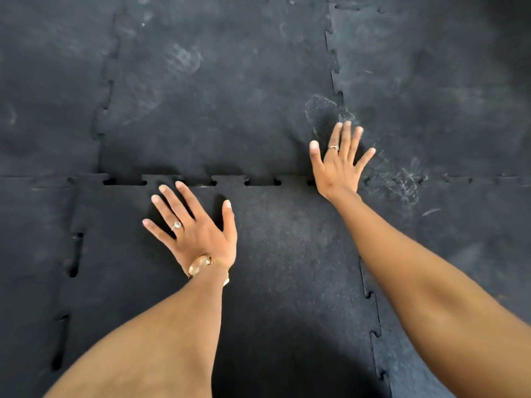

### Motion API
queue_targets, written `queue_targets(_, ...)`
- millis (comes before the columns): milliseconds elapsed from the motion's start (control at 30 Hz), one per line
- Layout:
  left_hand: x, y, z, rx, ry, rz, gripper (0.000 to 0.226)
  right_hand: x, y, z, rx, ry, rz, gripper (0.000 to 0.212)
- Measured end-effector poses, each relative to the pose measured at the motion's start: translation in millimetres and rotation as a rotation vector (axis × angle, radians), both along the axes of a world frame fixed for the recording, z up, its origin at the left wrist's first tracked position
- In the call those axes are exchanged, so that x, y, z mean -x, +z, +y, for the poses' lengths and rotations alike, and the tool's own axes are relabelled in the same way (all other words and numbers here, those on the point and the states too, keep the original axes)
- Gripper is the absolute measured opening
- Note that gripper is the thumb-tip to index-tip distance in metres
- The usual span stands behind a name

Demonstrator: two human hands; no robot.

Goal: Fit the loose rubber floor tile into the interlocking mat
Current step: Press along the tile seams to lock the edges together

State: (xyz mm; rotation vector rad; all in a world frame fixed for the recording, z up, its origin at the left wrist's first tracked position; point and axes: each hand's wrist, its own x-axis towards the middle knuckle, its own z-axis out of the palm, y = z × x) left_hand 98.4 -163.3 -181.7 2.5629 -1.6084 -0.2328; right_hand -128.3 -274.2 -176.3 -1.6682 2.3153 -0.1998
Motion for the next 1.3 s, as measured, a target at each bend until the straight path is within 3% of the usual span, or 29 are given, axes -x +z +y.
queue_targets(100, 2, 3, -4, -0.012, 0.011, 0.0, 0.086, -24, 31, -26, 0.453, -0.059, -0.225, 0.084)
queue_targets(167, 0, 3, -5, -0.026, 0.015, -0.006, 0.086, -52, 48, -46, 0.712, 0.054, -0.065, 0.078)
queue_targets(200, 0, 2, -5, -0.025, 0.014, -0.019, 0.086, -64, 47, -48, 0.734, 0.143, 0.051, 0.076)
queue_targets(233, -1, 1, -5, -0.021, 0.015, -0.028, 0.086, -75, 38, -42, 0.63, 0.239, 0.152, 0.076)
queue_targets(333, -1, -1, -4, -0.012, 0.005, -0.029, 0.087, -84, -6, -17, 0.152, 0.305, 0.209, 0.078)
queue_targets(567, -1, -2, -5, -0.009, 0.007, -0.022, 0.087, -82, -8, -21, 0.147, 0.265, 0.127, 0.079)
queue_targets(667, -2, -1, -4, -0.012, 0.004, -0.01, 0.087, -84, 1, -16, 0.126, 0.245, -0.034, 0.077)
queue_targets(767, -1, 0, -4, -0.022, 0.002, -0.015, 0.087, -82, 35, -27, 0.364, 0.059, -0.403, 0.081)
queue_targets(833, 0, 0, -4, -0.023, 0.007, -0.02, 0.087, -77, 62, -41, 0.699, 0.035, -0.332, 0.079)
queue_targets(900, 0, 1, -4, -0.027, 0.005, -0.021, 0.087, -73, 68, -49, 0.854, 0.091, -0.092, 0.076)
queue_targets(933, -1, 0, -4, -0.019, 0.003, -0.023, 0.087, -74, 60, -45, 0.757, 0.157, 0.008, 0.078)
queue_targets(1033, -2, -2, -4, -0.019, 0.01, -0.03, 0.087, -82, 11, -19, 0.139, 0.264, 0.137, 0.084)
queue_targets(1167, -4, 15, -4, -0.055, -0.023, 0.035, 0.085, -76, 0, -26, 0.082, 0.24, 0.101, 0.085)
queue_targets(1300, -72, 19, 23, 0.022, -0.109, -0.031, 0.081, -77, -2, -25, 0.053, 0.238, 0.096, 0.082)
